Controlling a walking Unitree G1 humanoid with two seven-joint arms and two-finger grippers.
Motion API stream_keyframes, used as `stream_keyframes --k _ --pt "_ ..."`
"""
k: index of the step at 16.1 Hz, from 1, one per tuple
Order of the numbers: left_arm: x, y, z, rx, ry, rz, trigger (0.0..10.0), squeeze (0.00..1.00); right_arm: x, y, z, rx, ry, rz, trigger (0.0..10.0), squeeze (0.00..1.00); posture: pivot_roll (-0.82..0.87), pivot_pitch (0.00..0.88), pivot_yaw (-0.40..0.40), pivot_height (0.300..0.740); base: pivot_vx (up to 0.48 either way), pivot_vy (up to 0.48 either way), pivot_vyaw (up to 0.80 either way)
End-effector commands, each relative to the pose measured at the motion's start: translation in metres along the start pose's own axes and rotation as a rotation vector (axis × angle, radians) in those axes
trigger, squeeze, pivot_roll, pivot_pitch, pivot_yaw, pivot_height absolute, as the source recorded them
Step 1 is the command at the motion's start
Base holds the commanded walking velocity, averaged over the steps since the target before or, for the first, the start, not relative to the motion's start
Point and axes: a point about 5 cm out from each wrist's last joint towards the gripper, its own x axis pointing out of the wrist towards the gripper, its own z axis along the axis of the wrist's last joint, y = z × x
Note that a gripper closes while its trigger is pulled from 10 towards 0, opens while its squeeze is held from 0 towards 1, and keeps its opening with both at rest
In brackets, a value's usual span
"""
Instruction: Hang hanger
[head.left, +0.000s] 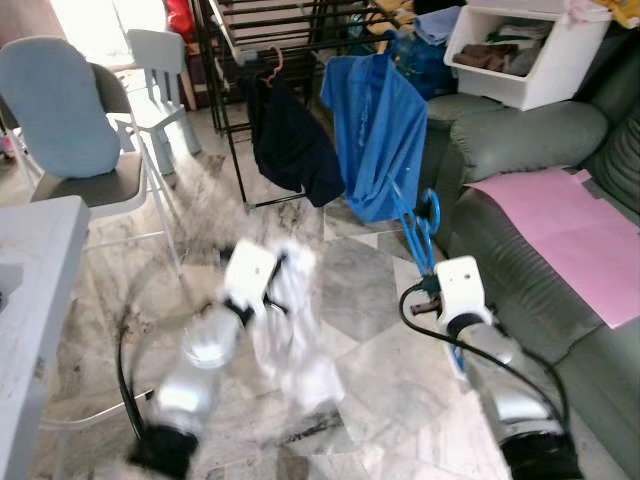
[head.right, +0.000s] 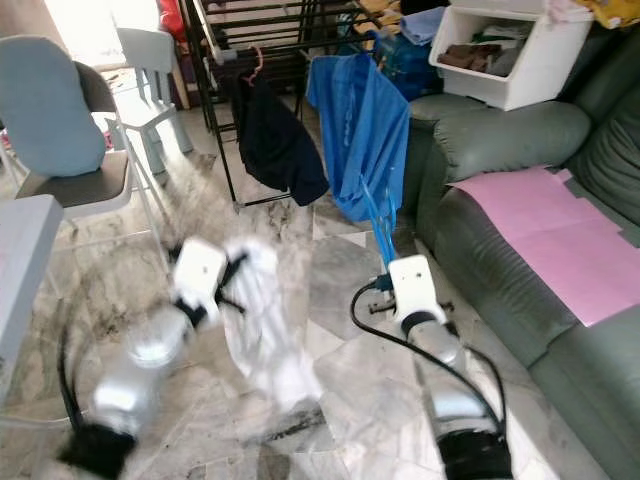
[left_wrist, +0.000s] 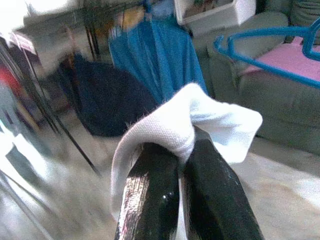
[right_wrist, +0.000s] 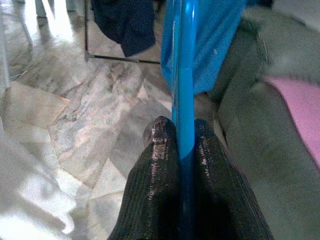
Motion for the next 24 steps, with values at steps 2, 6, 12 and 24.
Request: stream_keyframes --k 2,6,12,24 --pt "0.007 -0.002 0.016 0.178 -0.097 -0.233 10.0 0.00 0.003 -0.007 0.009 -0.070 -0.018 0.057 10.0 0.00 -0.13 0.000 0.034 0.740 0.000 0.000 0.00" --pt "0.032 0.021 0.016 0.558 0.002 -0.362 10.0 0.00 0.007 -0.023 0.012 -0.112 -0.020 0.049 10.0 0.00 -0.14 0.000 0.035 0.740 0.000 0.000 0.00" --pt "0.072 0.099 0.050 -0.289 0.119 0.398 10.0 0.00 0.012 -0.007 0.011 -0.118 -0.030 0.077 10.0 0.00 -0.12 0.000 0.059 0.740 0.000 0.000 0.00" --pt "0.043 0.071 0.000 1.085 0.622 -0.713 10.0 0.00 0.015 -0.006 0.011 -0.110 -0.035 0.041 10.0 0.00 -0.13 0.000 0.074 0.740 0.000 0.000 0.00"
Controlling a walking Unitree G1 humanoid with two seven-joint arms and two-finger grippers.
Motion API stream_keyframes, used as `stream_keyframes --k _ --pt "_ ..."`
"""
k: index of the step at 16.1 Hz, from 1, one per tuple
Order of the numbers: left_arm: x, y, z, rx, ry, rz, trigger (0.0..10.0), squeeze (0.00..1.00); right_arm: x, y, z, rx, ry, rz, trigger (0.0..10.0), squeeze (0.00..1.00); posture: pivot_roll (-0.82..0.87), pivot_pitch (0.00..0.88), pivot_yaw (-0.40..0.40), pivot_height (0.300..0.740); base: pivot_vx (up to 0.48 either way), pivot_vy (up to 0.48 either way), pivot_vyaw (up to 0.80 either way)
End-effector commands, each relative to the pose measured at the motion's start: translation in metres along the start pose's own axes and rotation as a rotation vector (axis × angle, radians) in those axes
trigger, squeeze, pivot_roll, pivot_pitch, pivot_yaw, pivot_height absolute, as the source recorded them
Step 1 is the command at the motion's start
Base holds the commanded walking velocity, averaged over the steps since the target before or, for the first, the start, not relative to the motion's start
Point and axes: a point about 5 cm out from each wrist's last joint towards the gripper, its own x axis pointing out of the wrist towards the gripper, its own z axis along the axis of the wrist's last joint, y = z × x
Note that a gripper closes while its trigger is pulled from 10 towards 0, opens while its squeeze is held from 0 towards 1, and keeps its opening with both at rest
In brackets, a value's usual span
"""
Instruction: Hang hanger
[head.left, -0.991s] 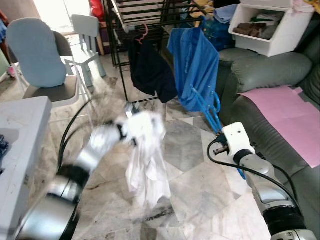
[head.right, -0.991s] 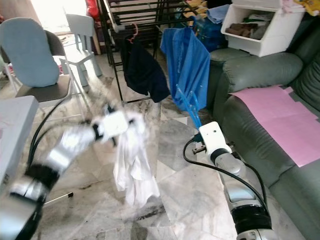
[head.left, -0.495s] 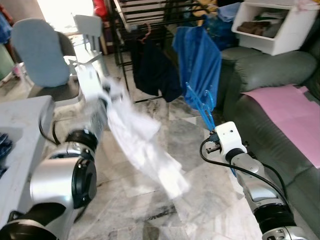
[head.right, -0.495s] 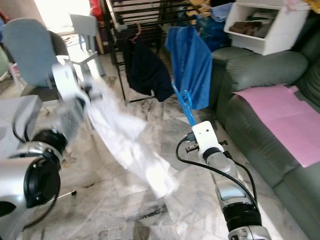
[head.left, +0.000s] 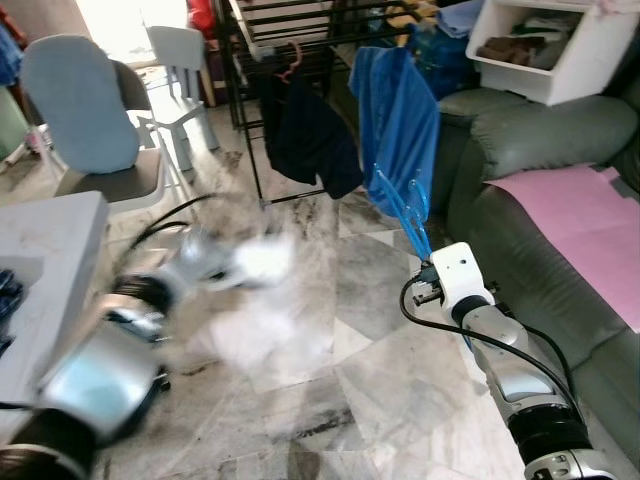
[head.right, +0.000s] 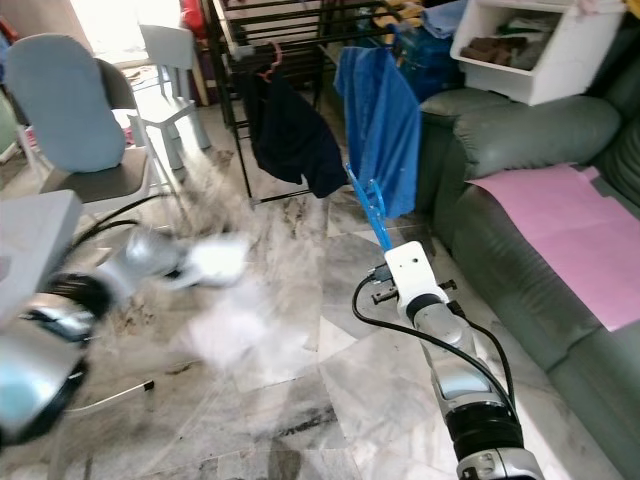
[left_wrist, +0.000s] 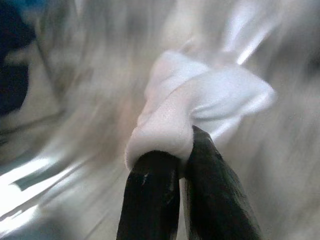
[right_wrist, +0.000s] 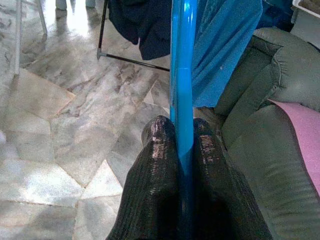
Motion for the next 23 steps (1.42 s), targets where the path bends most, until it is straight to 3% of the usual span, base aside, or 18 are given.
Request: stream_keyframes --k 1,2,3,4,5,8,9,10,11,12,16,17,18,19,23 --pt "-0.014 0.035 0.011 0.144 0.037 0.198 10.0 0.00 0.002 0.003 0.006 0.004 -0.022 0.011 10.0 0.00 -0.13 0.000 0.074 0.740 0.000 0.000 0.00" --pt "-0.025 0.059 0.020 0.162 0.029 0.404 10.0 0.00 0.003 0.004 0.006 0.004 -0.020 0.014 10.0 0.00 -0.13 0.000 0.074 0.740 0.000 0.000 0.00" --pt "-0.031 0.069 0.024 0.155 0.015 0.509 10.0 0.00 0.003 0.005 0.006 0.005 -0.020 0.015 10.0 0.00 -0.13 0.000 0.073 0.740 0.000 0.000 0.00" --pt "-0.041 0.082 0.030 0.083 -0.051 0.654 10.0 0.00 0.003 0.007 0.006 0.005 -0.021 0.019 10.0 0.00 -0.13 0.000 0.073 0.740 0.000 0.000 0.00" --pt "-0.044 0.086 0.032 0.018 -0.102 0.711 10.0 0.00 0.002 0.007 0.005 0.004 -0.021 0.021 10.0 0.00 -0.13 0.000 0.072 0.740 0.000 0.000 0.00" --pt "-0.040 0.083 0.037 -0.205 -0.225 0.678 10.0 0.00 0.002 0.006 0.005 0.005 -0.017 0.023 10.0 0.00 -0.13 0.000 0.070 0.740 0.000 0.000 0.00" --pt "-0.035 0.080 0.036 -0.343 -0.262 0.631 10.0 0.00 0.002 0.005 0.004 0.010 -0.016 0.026 10.0 0.00 -0.13 0.000 0.070 0.740 0.000 0.000 0.00" --pt "-0.028 0.073 0.032 -0.572 -0.308 0.553 10.0 0.00 0.001 0.005 0.003 0.013 -0.013 0.029 10.0 0.00 -0.13 0.000 0.069 0.740 0.000 0.000 0.00" --pt "-0.027 0.071 0.030 -0.668 -0.324 0.532 10.0 0.00 0.001 0.005 0.003 0.015 -0.010 0.034 10.0 0.00 -0.13 0.000 0.068 0.740 0.000 0.000 0.00" --pt "-0.027 0.071 0.030 -0.691 -0.345 0.528 10.0 0.00 0.001 0.006 0.003 0.019 -0.008 0.044 10.0 0.00 -0.13 0.000 0.067 0.740 0.000 0.000 0.00" --pt "-0.045 0.089 0.033 -0.552 -0.374 0.699 10.0 0.00 -0.004 0.006 0.004 0.047 -0.023 0.176 10.0 0.00 -0.13 0.000 0.063 0.740 0.000 0.000 0.00" --pt "-0.049 0.092 0.037 -0.473 -0.378 0.738 10.0 0.00 -0.005 0.003 0.004 0.043 -0.020 0.209 10.0 0.00 -0.13 0.000 0.063 0.740 0.000 0.000 0.00" --pt "-0.052 0.094 0.040 -0.344 -0.364 0.780 10.0 0.00 -0.007 -0.001 0.006 0.043 -0.024 0.248 10.0 0.00 -0.14 0.000 0.062 0.740 0.000 0.000 0.00" --pt "-0.052 0.094 0.041 -0.357 -0.390 0.785 10.0 0.00 -0.009 -0.004 0.009 0.038 -0.043 0.290 10.0 0.00 -0.14 0.000 0.062 0.740 0.000 0.000 0.00" --pt "-0.050 0.089 0.044 -0.198 -0.359 0.813 10.0 0.00 -0.024 0.003 0.022 0.082 -0.102 0.541 10.0 0.00 -0.14 0.000 0.067 0.740 0.000 0.000 0.00"
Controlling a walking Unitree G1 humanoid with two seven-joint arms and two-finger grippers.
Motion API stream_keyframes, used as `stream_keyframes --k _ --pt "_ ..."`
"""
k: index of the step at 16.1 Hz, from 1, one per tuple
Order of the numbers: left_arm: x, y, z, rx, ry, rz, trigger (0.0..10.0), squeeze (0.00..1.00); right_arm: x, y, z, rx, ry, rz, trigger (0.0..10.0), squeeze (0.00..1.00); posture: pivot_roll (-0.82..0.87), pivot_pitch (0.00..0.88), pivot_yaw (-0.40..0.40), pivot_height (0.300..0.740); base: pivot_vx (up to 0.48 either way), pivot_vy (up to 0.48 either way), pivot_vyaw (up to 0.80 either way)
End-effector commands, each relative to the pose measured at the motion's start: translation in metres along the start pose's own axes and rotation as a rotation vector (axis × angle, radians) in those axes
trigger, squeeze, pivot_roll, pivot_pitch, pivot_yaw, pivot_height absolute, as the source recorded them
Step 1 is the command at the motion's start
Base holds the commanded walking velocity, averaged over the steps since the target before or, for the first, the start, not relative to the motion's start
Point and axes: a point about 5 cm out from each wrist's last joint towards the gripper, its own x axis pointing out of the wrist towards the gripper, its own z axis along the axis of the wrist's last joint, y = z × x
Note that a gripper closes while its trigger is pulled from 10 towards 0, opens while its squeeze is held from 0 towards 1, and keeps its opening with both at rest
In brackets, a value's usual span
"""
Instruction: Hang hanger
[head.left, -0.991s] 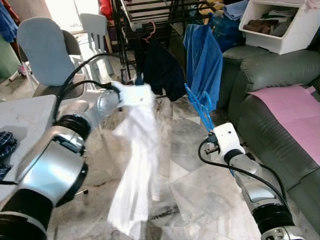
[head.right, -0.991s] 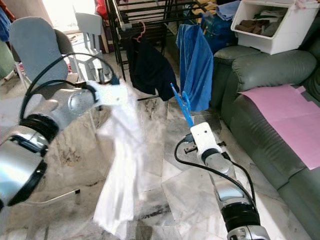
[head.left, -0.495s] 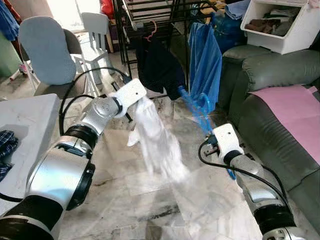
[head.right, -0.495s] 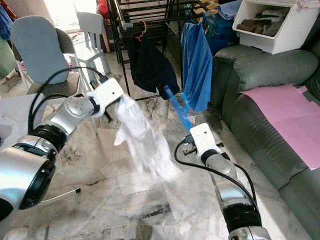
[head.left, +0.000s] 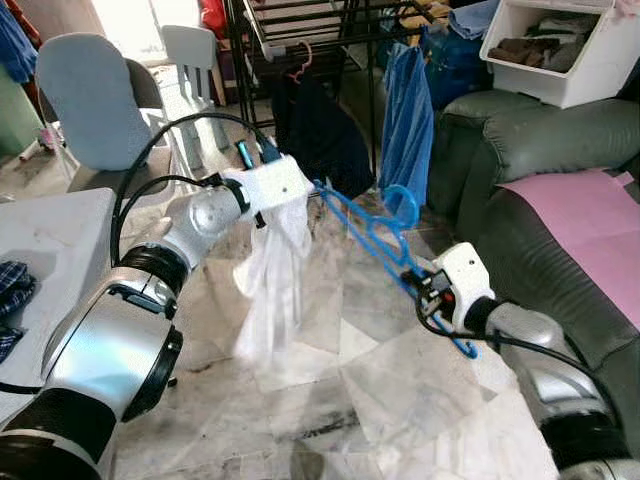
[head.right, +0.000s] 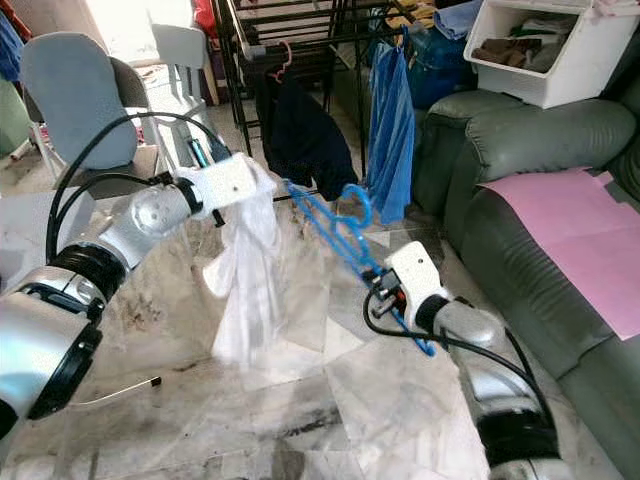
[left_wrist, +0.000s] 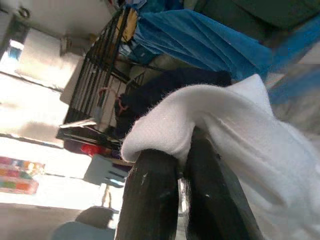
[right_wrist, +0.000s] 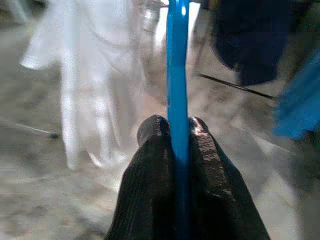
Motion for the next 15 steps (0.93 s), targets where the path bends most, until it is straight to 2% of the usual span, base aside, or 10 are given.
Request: stream_keyframes --k 1,3,5,6,9,11,13,15 --pt "-0.001 0.013 0.005 0.055 -0.036 0.043 10.0 0.00 -0.001 0.009 0.008 0.011 -0.028 0.105 10.0 0.00 -0.14 0.000 0.067 0.740 0.000 0.000 0.00" --pt "-0.002 0.009 0.000 0.101 -0.011 0.037 10.0 0.00 -0.013 0.013 0.006 -0.008 0.003 0.199 10.0 0.00 -0.14 0.000 0.071 0.740 0.000 0.000 0.00" --pt "-0.005 0.007 -0.011 0.119 0.059 0.036 10.0 0.00 -0.027 0.008 0.002 -0.014 0.047 0.230 10.0 0.00 -0.15 0.000 0.075 0.740 0.000 0.000 0.00" --pt "-0.006 0.007 -0.012 0.112 0.059 0.042 10.0 0.00 -0.032 0.007 0.000 -0.012 0.065 0.244 10.0 0.00 -0.16 0.000 0.076 0.740 0.000 0.000 0.00" --pt "-0.004 0.007 -0.005 0.113 0.010 0.057 10.0 0.00 -0.041 0.010 -0.008 0.020 0.120 0.305 10.0 0.00 -0.16 0.000 0.071 0.740 0.000 0.000 0.00" --pt "-0.003 0.009 0.006 0.114 -0.073 0.045 10.0 0.00 -0.037 0.007 -0.018 0.044 0.164 0.253 10.0 0.00 -0.16 0.000 0.065 0.740 0.000 0.000 0.00" --pt "-0.005 0.011 0.011 0.041 -0.138 0.014 10.0 0.00 -0.030 0.004 -0.020 0.072 0.162 0.188 10.0 0.00 -0.14 0.000 0.059 0.740 0.000 0.000 0.00" --pt "-0.009 0.006 0.010 -0.151 -0.203 -0.003 10.0 0.00 -0.020 0.000 -0.023 0.118 0.160 0.097 10.0 0.00 -0.14 0.000 0.049 0.740 0.000 0.000 0.00"
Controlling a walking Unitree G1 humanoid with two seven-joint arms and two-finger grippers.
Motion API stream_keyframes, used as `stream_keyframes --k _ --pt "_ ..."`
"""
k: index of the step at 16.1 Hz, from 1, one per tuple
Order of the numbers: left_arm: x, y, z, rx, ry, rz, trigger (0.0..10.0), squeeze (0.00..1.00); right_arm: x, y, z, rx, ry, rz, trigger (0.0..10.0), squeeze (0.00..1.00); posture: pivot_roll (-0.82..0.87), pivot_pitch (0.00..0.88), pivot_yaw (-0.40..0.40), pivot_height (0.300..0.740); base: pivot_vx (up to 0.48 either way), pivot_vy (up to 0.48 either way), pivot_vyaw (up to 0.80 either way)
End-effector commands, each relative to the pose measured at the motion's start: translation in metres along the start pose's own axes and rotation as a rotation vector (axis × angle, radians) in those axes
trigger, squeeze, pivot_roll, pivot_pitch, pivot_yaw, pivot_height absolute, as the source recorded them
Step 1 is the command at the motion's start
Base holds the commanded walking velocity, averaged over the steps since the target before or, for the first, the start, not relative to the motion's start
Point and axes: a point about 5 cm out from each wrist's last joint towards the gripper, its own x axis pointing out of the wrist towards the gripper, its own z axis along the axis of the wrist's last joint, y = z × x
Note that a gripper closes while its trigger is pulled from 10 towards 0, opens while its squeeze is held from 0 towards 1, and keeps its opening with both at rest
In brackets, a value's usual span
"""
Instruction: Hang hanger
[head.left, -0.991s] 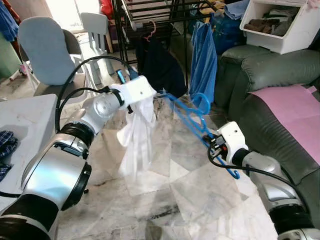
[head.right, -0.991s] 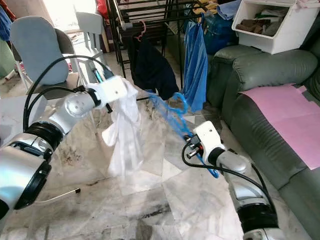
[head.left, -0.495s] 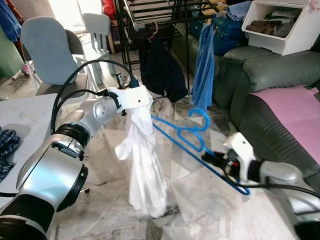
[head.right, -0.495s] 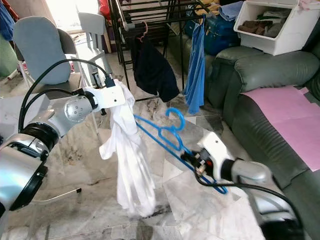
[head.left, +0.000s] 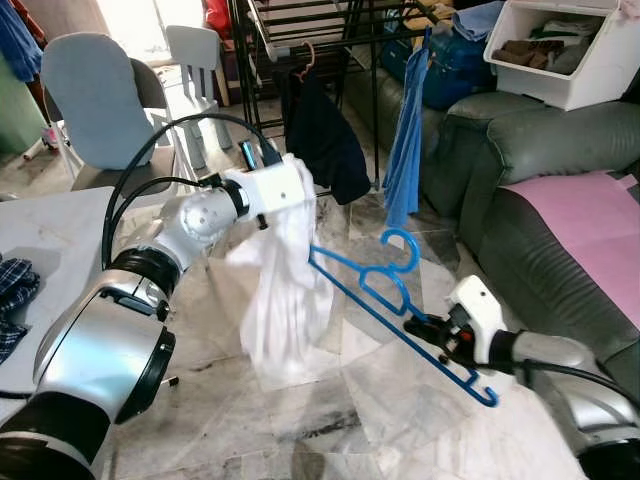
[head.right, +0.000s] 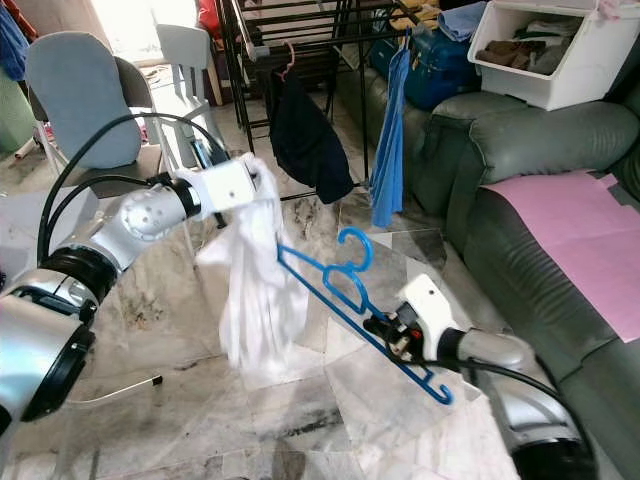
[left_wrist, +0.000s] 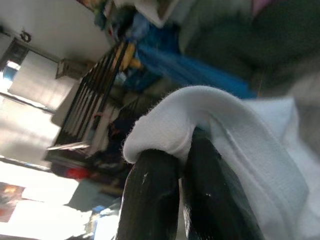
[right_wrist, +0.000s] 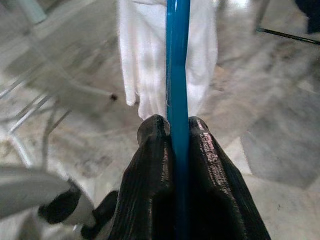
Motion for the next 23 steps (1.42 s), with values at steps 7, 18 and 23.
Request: stream_keyframes --k 7,18,23 --pt "-0.006 -0.042 0.025 -0.183 -0.313 -0.008 10.0 0.00 0.005 -0.039 0.005 0.244 -0.035 -0.317 10.0 0.00 -0.14 0.000 0.031 0.740 0.000 0.000 0.00" --pt "-0.027 -0.172 0.013 -0.143 -0.092 -0.239 10.0 0.00 0.013 -0.044 0.112 0.867 -0.730 -0.361 10.0 0.00 -0.14 0.000 0.040 0.740 0.000 0.000 0.00" --pt "-0.022 -0.191 0.008 -0.129 0.021 -0.316 10.0 0.00 0.032 0.023 0.136 0.577 -0.626 0.005 10.0 0.00 -0.15 0.000 0.038 0.740 0.000 0.000 0.00"
